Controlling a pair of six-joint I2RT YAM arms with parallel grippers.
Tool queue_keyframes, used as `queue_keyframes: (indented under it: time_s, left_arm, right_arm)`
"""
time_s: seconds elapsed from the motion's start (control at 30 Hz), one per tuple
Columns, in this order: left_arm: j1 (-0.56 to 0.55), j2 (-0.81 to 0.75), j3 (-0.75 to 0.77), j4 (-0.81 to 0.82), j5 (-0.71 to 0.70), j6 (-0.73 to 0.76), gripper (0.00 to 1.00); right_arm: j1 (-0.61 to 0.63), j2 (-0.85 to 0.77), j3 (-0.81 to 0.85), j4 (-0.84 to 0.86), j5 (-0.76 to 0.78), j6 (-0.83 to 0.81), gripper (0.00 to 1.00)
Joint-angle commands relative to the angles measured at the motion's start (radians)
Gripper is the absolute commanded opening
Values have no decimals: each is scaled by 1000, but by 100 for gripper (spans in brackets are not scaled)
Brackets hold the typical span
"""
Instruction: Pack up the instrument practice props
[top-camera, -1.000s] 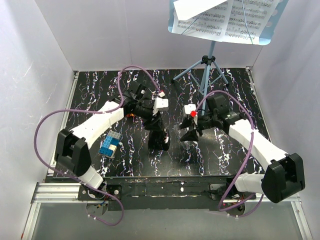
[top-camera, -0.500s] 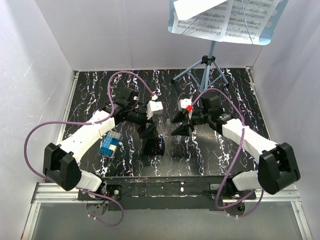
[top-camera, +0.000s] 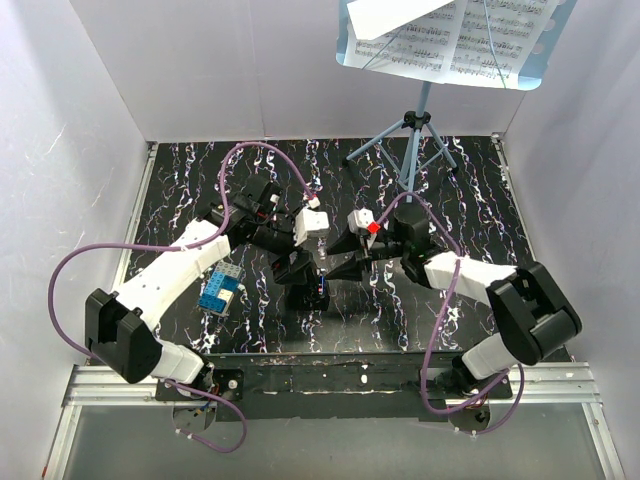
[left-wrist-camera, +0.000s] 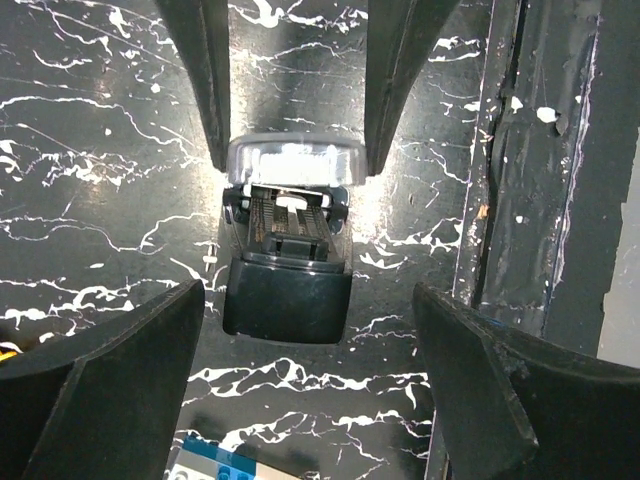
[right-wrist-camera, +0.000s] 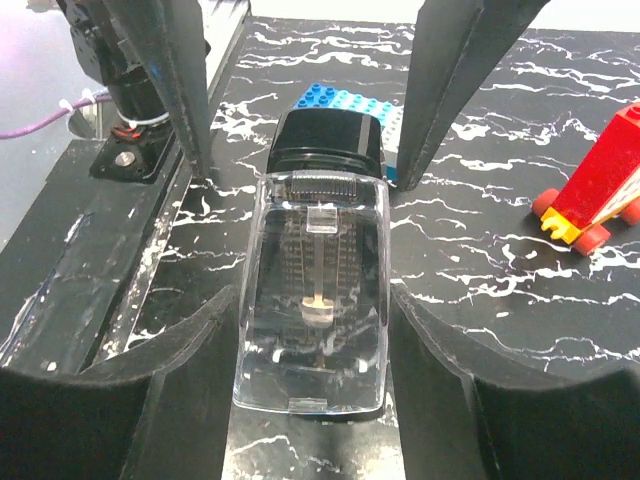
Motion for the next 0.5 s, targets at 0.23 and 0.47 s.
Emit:
queue_keyframes:
  time_s: [0.23,0.47]
  left_arm:
    - [-11,-61,31,-51,-49,-26,86]
    - [-11,-67,30,-17,-66,-53,86]
  right_arm:
    - [35,90,-13,414,71,189,1]
    - [37,88,-24,411,64,215,1]
